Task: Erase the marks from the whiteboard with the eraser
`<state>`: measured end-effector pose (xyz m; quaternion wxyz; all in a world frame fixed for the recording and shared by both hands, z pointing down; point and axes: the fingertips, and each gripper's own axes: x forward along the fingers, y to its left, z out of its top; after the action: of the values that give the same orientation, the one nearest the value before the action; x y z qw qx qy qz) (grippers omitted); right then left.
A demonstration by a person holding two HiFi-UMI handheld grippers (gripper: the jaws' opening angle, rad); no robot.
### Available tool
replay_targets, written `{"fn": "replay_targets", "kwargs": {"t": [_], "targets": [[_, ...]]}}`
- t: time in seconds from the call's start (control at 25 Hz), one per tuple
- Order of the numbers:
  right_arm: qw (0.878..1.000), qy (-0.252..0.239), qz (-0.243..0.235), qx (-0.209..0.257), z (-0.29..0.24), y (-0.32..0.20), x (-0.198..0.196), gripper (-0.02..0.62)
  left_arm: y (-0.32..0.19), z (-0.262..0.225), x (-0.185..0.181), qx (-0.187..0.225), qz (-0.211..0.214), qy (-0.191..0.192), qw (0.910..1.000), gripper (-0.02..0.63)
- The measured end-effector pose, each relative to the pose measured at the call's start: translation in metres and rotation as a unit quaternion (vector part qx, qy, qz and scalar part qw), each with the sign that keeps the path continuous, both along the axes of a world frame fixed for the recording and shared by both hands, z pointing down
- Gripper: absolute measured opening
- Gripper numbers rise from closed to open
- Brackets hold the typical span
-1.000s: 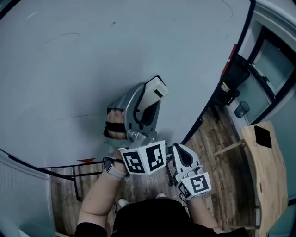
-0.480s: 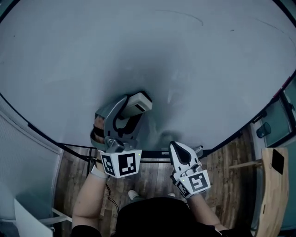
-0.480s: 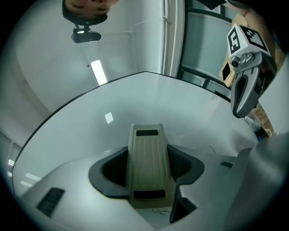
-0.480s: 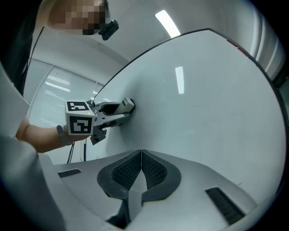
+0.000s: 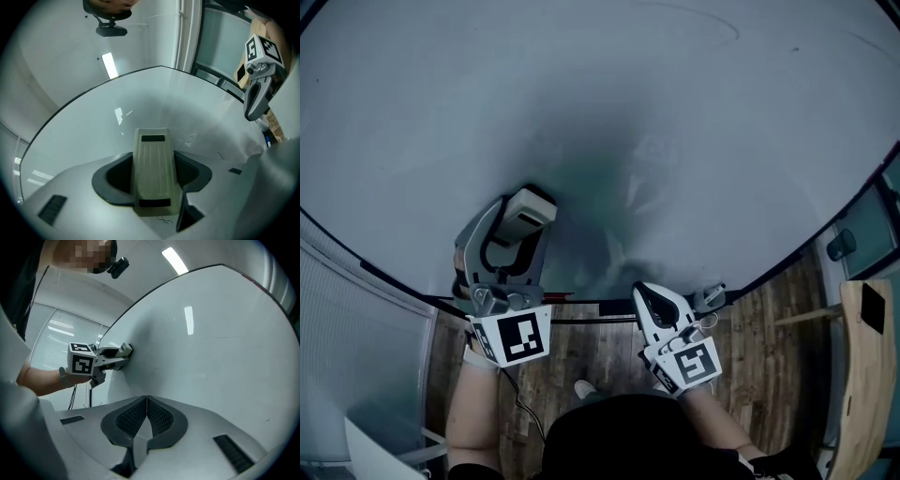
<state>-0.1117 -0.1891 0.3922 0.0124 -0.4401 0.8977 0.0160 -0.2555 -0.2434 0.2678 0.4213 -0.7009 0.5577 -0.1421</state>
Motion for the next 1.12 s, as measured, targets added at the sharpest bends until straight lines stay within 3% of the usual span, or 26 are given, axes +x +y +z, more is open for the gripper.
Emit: {"fn": "replay_targets", "kwargs": {"t": [0.36,0.52,0.64,0.72,0.96,1.12], "targets": [[0.998,0.011,0.056,-0.017,0.013,0.007,0.082,0.029,0.000,-0.002,0.009,-0.005,-0.138,0.018,0.9903,0.259],[0.997,0.015,0.069,-0.020,0.014,0.015,0.118,0.029,0.003,-0.013,0.035,-0.011,-0.114,0.042,0.9925,0.262],[0.996,0.018,0.082,-0.027,0.016,0.020,0.145,0.029,0.000,-0.006,0.078,-0.027,-0.093,0.034,0.9947,0.262],[0.995,0.019,0.090,-0.025,0.015,0.024,0.164,0.029,-0.003,0.003,0.108,-0.033,-0.081,0.049,0.9950,0.262],[0.992,0.017,0.122,-0.024,0.015,0.040,0.228,0.029,-0.001,0.000,0.137,-0.009,-0.145,0.071,0.9868,0.256],[0.988,0.021,0.146,-0.038,0.022,0.047,0.268,0.029,0.001,-0.004,0.161,-0.016,-0.110,0.103,0.9884,0.259]]}}
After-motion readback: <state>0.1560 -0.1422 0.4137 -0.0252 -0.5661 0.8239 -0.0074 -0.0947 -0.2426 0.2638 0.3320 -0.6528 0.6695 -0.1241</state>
